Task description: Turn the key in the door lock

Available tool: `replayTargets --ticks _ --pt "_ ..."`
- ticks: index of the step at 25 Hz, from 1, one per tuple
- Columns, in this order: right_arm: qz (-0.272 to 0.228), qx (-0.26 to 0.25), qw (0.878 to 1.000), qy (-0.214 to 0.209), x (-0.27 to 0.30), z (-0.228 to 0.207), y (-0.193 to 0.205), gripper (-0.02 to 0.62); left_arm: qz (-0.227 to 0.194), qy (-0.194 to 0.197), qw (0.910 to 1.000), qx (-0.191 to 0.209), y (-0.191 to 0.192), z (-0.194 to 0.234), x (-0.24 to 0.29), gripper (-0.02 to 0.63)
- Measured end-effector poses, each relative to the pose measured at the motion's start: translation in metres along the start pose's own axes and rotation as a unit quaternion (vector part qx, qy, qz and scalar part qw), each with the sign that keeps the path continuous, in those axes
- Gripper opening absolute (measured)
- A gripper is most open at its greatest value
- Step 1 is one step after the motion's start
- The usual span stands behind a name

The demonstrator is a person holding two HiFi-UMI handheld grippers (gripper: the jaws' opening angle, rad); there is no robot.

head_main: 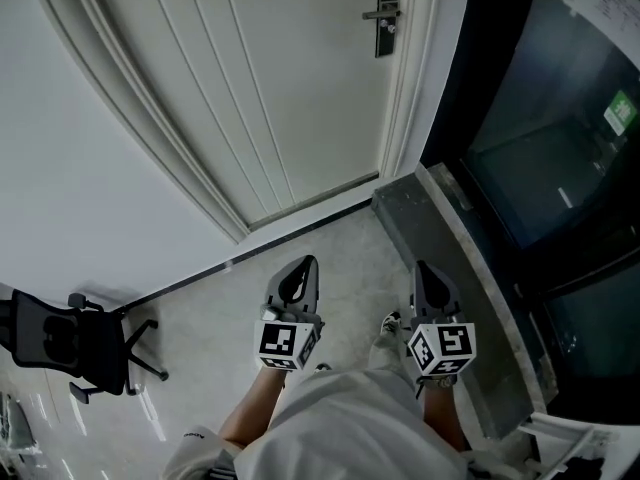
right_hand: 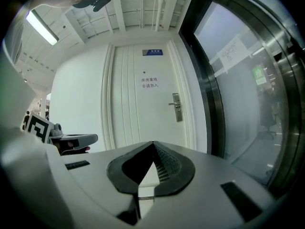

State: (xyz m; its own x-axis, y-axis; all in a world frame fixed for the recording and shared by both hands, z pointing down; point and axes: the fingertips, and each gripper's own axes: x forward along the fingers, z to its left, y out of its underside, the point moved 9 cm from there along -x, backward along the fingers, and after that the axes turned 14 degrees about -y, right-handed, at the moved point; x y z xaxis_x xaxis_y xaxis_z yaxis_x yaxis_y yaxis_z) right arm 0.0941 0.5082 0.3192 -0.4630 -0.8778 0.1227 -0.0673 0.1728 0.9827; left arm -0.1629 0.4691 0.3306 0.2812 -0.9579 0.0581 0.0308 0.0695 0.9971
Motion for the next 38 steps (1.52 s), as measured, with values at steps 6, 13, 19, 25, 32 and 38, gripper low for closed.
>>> replayTargets --ticks 6,13,19,25,32,38 --pt "0.009 -0.030 0.999 -0.008 0.037 -0.079 -0.020 0.000 0.001 -0.016 0.9998 0.013 -0.012 -0.037 0.072 0.011" --pt "0.015 -0.058 0.998 -0.030 0.068 -0.175 -0.046 0.000 -0.003 -0.043 0.9989 0.015 -0.024 -0.087 0.151 0.011" --pt "0.013 -0.067 0.997 -0.040 0.098 -0.247 -0.057 0.000 -0.012 -0.058 0.9981 0.019 -0.025 -0.122 0.210 0.011" --pt "0.016 -0.076 0.994 -0.070 0.137 -0.276 -0.063 0.000 -0.012 -0.089 0.9958 0.016 -0.027 -0.121 0.249 0.011" --pt "0.042 -0.116 0.986 -0.112 0.197 -0.285 -0.067 0.000 -0.018 -0.122 0.9924 0.000 -0.027 -0.093 0.304 0.011" --pt "0.064 -0.144 0.982 -0.099 0.257 -0.291 -0.079 0.000 -0.007 -0.092 0.9957 0.002 -0.027 -0.066 0.368 0.011"
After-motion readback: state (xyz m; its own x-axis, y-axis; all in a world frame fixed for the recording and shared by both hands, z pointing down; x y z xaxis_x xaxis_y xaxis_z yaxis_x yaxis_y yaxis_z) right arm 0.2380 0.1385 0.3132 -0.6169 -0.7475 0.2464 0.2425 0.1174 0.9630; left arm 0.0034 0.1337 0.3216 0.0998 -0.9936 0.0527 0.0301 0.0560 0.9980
